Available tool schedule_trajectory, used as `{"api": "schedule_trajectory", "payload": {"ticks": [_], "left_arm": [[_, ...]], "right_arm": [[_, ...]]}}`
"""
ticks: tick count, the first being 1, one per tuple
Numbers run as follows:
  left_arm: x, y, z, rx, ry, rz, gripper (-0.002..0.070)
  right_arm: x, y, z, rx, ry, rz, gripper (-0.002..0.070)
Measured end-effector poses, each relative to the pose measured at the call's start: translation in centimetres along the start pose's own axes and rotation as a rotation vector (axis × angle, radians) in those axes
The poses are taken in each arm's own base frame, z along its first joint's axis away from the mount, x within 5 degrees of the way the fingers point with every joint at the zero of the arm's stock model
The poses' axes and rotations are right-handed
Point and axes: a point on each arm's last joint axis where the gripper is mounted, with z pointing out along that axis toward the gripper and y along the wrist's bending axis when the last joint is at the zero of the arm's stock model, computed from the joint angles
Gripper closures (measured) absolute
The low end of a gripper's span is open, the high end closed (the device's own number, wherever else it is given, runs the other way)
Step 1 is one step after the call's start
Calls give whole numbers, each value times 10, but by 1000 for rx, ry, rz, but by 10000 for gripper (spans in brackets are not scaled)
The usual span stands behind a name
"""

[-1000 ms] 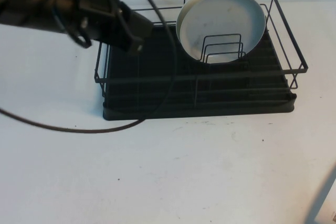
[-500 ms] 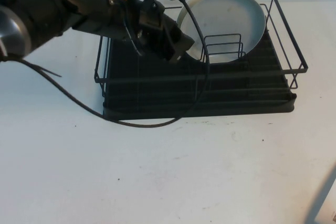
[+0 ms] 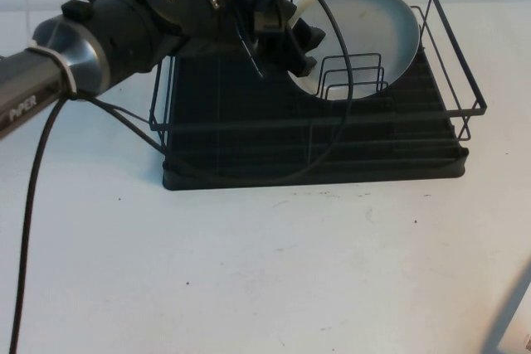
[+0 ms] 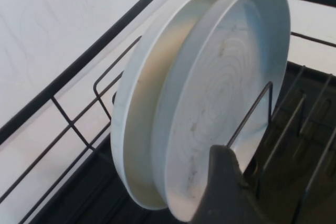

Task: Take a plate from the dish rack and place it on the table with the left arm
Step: Grasp the plate from the shelf

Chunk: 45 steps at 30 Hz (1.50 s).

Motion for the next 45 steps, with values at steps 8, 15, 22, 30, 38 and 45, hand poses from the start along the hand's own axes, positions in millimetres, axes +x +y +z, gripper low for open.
{"api": "schedule_trajectory", "payload": {"ticks": [8, 15, 22, 30, 38, 45], "left_arm": [[3, 6, 27, -14, -17, 14, 288], [4, 12, 49, -29, -34, 36, 288], [12, 15, 63, -60, -30, 90, 288], [18, 19, 70, -121, -29, 99, 286], [18, 20, 71, -131, -52, 17, 286], [31, 14, 82, -95, -31, -29, 286]], "right_arm": [[0, 0, 0, 0, 0, 0, 696], [0, 0, 0, -1, 0, 1, 696], [0, 0, 0, -1, 0, 1, 696], [0, 0, 0, -1, 0, 2, 696], [0, 0, 0, -1, 0, 2, 696], [0, 0, 0, -1, 0, 2, 696]]}}
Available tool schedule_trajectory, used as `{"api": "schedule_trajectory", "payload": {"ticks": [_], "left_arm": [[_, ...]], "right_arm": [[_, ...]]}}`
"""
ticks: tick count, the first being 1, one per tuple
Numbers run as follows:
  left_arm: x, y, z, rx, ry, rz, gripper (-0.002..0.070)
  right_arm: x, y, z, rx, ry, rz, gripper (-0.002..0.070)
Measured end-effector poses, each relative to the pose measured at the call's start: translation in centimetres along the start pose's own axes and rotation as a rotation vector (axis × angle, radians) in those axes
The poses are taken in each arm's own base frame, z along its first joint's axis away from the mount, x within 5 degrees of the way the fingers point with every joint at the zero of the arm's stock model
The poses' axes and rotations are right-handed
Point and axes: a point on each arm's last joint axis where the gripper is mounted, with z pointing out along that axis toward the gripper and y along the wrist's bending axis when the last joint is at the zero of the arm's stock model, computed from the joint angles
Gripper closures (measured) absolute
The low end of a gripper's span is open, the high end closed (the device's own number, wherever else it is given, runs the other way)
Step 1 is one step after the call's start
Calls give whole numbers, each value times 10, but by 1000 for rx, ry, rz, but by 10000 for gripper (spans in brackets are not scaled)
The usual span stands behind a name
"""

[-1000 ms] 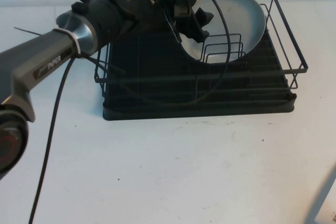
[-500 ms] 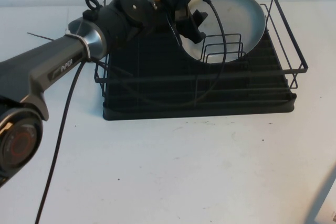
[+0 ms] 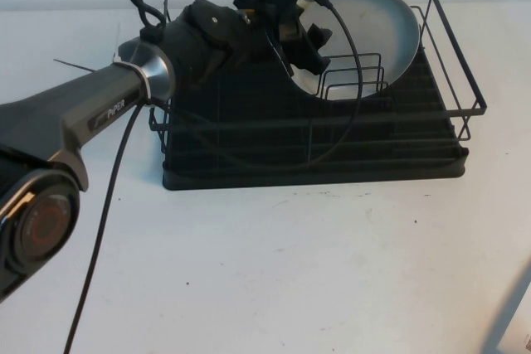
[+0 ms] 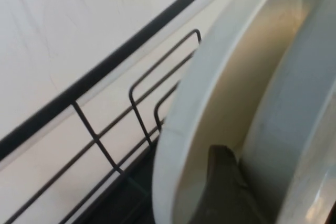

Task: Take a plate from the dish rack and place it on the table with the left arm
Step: Grasp the plate from the shelf, then place the plate from the table

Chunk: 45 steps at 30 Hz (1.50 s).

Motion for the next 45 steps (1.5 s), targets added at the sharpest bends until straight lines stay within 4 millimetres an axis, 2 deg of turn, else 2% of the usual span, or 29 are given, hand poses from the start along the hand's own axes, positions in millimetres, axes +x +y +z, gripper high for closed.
{"api": "schedule_trajectory", "payload": {"ticks": [2, 4, 7, 10, 14, 16, 20, 28, 31, 34, 38, 42, 45], "left_arm": [[1, -1, 1, 6, 2, 0, 294], [1, -1, 1, 8, 2, -5, 333], [0, -1, 1, 4, -2, -16, 441], [0, 0, 1, -5, -3, -14, 583], [-2, 1, -1, -12, -7, 11, 605], [-11, 4, -8, -20, -23, 36, 606], [-43, 15, -35, -67, -81, 103, 608], [-113, 34, -110, -172, -236, 180, 620], [-132, 32, -138, -111, -266, 161, 620], [-142, 22, -162, 25, -231, 120, 620], [-132, 4, -183, 238, -24, 32, 620], [-109, -10, -190, 426, 218, -118, 620], [-92, -15, -191, 543, 304, -231, 620]], "right_arm": [[0, 0, 0, 0, 0, 0, 696], [0, 0, 0, -1, 0, 1, 696], [0, 0, 0, -1, 0, 1, 696], [0, 0, 0, -1, 0, 1, 696], [0, 0, 0, -1, 0, 1, 696], [0, 0, 0, -1, 0, 1, 696], [0, 0, 0, -1, 0, 1, 696], [0, 0, 0, -1, 0, 1, 696], [0, 0, 0, -1, 0, 1, 696], [0, 0, 0, -1, 0, 1, 696], [0, 0, 0, -1, 0, 1, 696], [0, 0, 0, -1, 0, 1, 696], [0, 0, 0, -1, 0, 1, 696]]}}
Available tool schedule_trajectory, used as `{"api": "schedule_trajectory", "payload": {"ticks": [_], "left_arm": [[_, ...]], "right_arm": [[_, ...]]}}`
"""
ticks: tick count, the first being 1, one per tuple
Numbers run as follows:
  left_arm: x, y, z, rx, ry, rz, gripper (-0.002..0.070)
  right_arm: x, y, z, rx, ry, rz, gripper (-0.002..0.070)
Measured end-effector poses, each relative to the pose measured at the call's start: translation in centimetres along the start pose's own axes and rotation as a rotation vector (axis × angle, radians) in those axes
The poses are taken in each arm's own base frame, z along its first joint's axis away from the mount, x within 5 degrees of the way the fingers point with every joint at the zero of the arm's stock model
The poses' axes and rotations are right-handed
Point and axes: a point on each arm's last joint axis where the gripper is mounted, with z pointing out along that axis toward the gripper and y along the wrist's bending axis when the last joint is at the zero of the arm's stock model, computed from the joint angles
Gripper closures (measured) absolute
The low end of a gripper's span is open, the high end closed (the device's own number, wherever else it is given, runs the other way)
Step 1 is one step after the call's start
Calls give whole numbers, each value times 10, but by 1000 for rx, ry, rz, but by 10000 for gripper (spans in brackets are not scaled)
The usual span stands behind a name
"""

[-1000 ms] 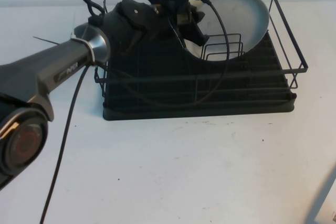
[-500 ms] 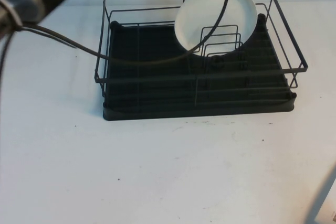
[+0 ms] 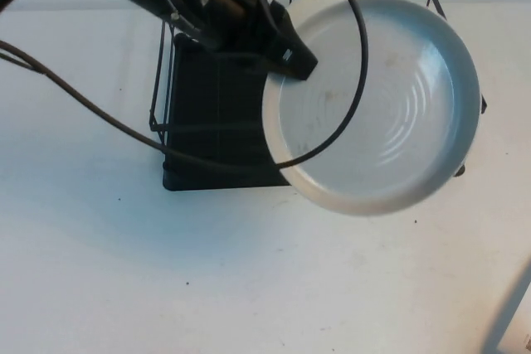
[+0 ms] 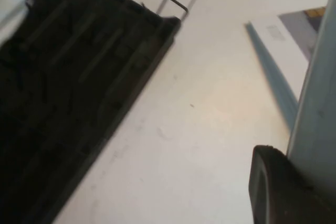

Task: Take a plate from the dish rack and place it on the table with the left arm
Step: Place the plate from the table

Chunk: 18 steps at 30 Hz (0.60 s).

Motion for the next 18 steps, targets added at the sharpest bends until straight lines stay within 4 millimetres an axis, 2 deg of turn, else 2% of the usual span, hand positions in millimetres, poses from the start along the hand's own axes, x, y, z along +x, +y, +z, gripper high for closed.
{"api": "schedule_trajectory", "payload": {"ticks": [4, 9, 14, 18], "left_arm": [[26, 2, 16, 126, 38, -129, 620], [83, -8, 49, 244, 160, -265, 620], [138, -13, 75, 225, 215, -358, 620], [160, -9, 87, 145, 203, -366, 620]], "right_arm": [[0, 0, 0, 0, 0, 0, 696], [0, 0, 0, 0, 0, 0, 696], [0, 0, 0, 0, 0, 0, 696], [0, 0, 0, 0, 0, 0, 696]]}}
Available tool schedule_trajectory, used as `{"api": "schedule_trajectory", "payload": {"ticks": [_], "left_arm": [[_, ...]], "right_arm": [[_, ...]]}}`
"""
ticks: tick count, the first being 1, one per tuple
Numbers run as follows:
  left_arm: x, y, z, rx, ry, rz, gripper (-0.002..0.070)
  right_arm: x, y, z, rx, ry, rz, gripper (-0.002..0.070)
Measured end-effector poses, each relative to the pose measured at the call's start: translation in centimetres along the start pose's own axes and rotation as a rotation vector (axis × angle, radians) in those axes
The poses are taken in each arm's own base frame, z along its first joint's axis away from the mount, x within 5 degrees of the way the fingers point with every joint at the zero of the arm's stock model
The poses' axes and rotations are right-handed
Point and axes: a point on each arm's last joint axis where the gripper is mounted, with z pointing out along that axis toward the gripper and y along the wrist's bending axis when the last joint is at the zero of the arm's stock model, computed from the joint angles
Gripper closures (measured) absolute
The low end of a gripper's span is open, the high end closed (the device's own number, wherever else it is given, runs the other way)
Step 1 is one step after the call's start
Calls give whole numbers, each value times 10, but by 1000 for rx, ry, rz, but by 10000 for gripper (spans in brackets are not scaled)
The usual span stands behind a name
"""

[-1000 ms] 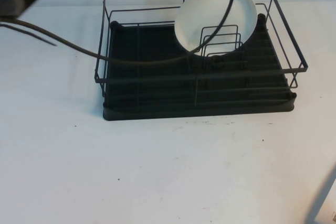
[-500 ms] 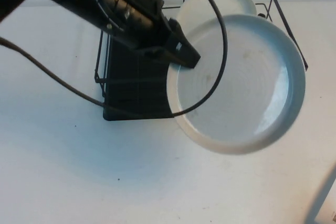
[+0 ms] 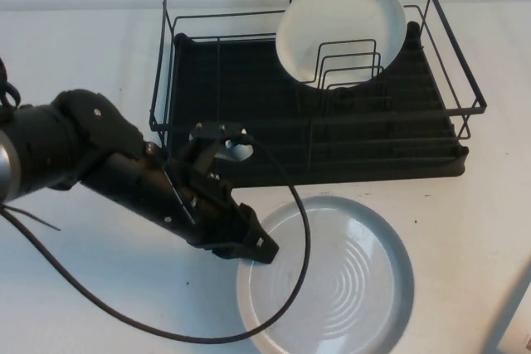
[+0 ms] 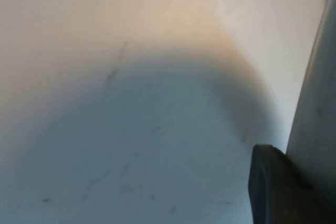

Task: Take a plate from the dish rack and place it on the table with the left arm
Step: Place the plate from the table

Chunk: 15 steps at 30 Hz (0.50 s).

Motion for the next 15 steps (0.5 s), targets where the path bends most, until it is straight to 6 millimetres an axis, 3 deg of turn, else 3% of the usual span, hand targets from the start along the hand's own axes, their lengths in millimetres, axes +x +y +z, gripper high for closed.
{"api": "schedule_trajectory", "payload": {"ticks": [11, 15], "left_arm": [[1, 24, 17, -114, -68, 38, 614], [4, 39, 33, -141, -47, 25, 518]], "right_arm": [[0, 0, 0, 0, 0, 0, 696], [0, 0, 0, 0, 0, 0, 696]]}}
